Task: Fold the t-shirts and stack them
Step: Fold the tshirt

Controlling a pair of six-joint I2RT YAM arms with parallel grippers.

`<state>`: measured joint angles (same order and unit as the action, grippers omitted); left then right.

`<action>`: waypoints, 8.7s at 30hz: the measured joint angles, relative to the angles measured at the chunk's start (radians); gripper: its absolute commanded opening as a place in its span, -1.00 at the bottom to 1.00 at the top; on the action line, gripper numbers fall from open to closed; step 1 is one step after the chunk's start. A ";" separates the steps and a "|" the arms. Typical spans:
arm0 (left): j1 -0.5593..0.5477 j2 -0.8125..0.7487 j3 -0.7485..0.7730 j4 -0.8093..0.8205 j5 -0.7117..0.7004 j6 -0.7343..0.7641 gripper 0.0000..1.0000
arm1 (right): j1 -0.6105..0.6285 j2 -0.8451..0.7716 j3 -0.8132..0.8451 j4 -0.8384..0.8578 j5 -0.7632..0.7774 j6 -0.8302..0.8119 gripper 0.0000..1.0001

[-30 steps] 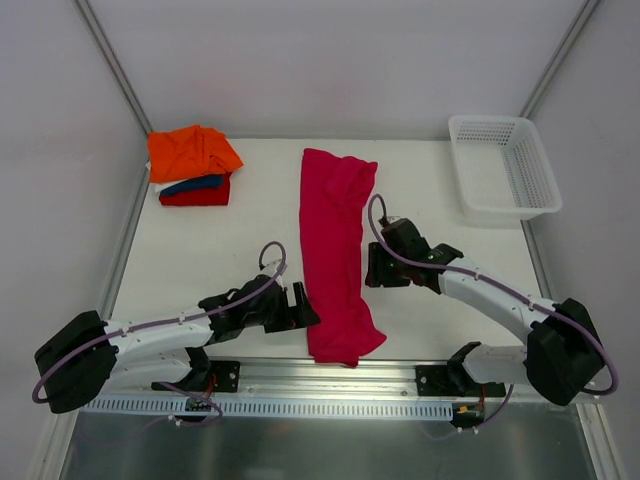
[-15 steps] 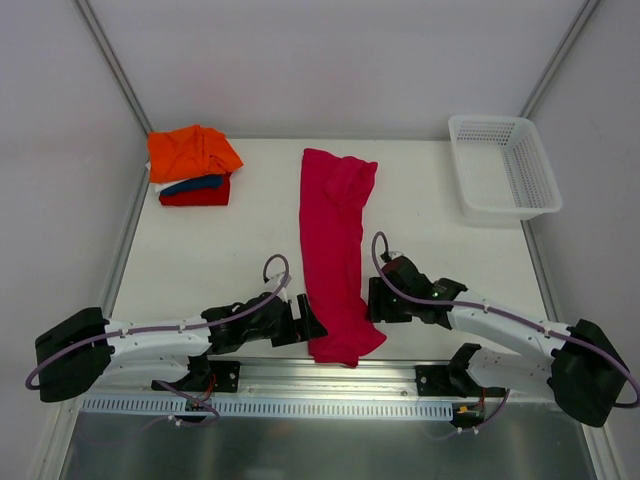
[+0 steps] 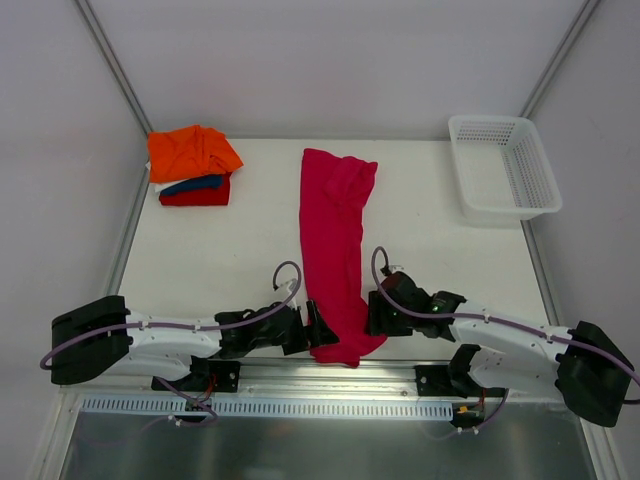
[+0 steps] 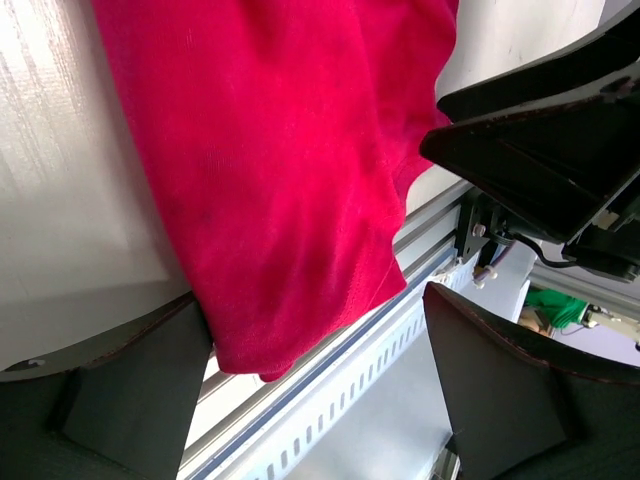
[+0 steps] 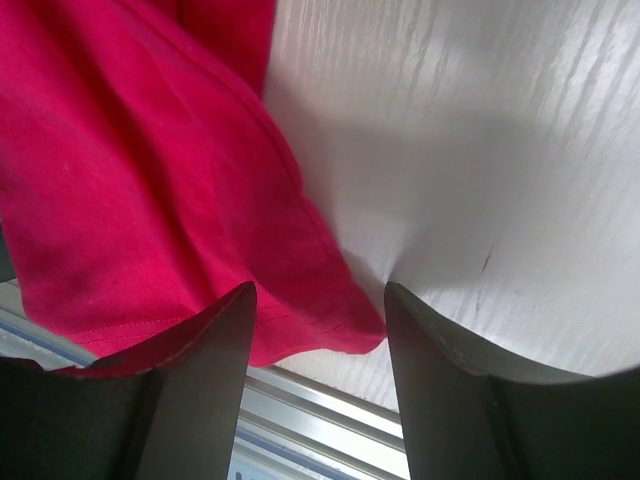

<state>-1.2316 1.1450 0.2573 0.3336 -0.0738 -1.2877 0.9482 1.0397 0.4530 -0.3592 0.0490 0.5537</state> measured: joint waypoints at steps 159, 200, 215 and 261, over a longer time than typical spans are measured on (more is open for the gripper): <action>0.380 0.142 0.641 -0.397 -0.259 0.715 -1.00 | -0.167 0.388 0.663 0.004 0.240 -0.339 -0.99; 0.710 0.737 0.985 -0.262 0.040 0.880 -0.77 | -0.424 1.040 1.151 0.032 0.004 -0.447 -0.99; 0.723 0.715 0.930 -0.264 0.039 0.879 0.86 | -0.444 1.066 1.155 0.010 0.006 -0.462 -0.14; 0.617 0.528 0.631 -0.290 0.009 0.748 0.88 | -0.295 0.747 0.885 -0.003 0.066 -0.424 -0.14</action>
<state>-0.6144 1.6730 0.8883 0.0441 -0.0647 -0.5392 0.6529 1.7863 1.3380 -0.3622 0.1146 0.1299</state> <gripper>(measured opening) 0.939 0.433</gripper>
